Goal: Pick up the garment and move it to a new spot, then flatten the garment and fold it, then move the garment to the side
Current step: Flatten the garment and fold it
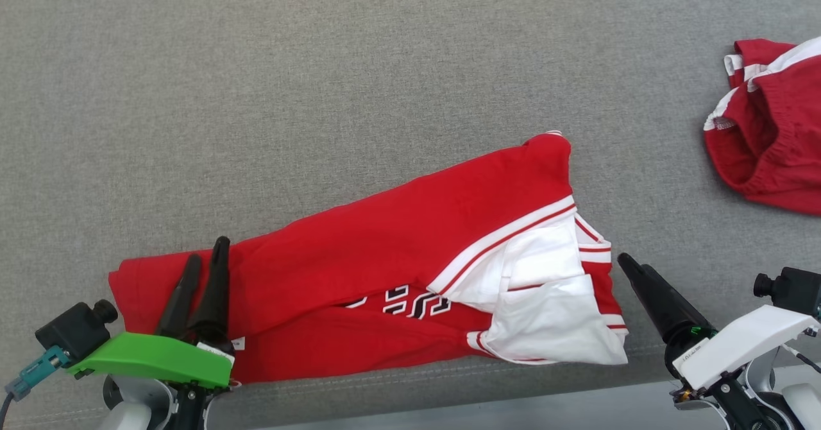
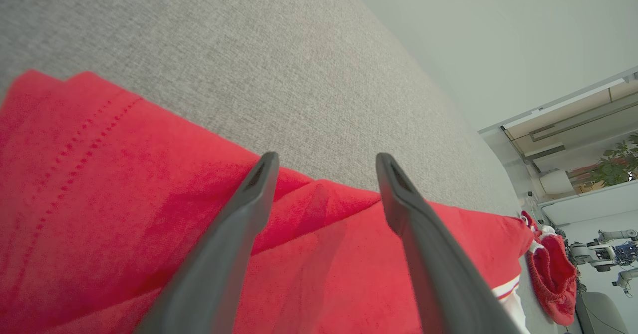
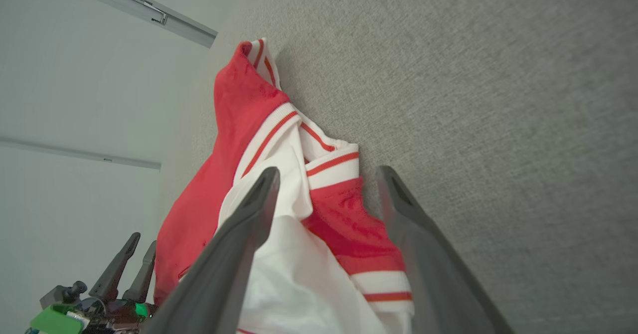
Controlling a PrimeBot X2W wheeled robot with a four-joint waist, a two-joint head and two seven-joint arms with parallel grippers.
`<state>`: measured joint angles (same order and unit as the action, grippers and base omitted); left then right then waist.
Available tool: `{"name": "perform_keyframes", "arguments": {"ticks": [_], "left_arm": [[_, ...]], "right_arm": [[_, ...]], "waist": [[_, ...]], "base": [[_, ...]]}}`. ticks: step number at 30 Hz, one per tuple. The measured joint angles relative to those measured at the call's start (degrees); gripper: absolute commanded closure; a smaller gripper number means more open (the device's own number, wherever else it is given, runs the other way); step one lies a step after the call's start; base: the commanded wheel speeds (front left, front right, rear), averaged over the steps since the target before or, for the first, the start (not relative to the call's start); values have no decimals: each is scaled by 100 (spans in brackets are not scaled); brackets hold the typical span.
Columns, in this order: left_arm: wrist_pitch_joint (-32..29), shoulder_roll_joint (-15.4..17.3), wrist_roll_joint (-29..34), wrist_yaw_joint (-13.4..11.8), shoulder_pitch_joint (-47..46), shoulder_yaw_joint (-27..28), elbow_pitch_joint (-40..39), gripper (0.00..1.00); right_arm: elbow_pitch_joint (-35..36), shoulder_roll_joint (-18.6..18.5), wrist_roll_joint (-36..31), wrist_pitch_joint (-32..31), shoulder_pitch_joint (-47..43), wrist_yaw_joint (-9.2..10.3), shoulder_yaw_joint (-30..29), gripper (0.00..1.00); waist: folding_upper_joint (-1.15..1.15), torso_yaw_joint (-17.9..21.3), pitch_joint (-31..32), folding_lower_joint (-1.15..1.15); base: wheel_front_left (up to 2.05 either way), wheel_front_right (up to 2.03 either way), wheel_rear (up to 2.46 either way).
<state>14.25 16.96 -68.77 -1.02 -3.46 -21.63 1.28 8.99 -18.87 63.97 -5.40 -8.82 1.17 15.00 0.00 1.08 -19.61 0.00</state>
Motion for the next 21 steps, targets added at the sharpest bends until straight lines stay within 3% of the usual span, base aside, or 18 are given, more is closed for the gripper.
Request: {"name": "perform_keyframes", "arguments": {"ticks": [12,21], "left_arm": [[1,-147,145,-136,3,24,-79,0],[1,-168,146,-202,8,63,-175,0]], "right_arm": [[-793,11,1028,-631,320,-532,-11,0],[-1074,88,1295,-884,549,-672,101,0]], "waist": [[0,-266,-158,0],[0,-266,-85,0]], "base": [[0,0,0],[0,0,0]]}}
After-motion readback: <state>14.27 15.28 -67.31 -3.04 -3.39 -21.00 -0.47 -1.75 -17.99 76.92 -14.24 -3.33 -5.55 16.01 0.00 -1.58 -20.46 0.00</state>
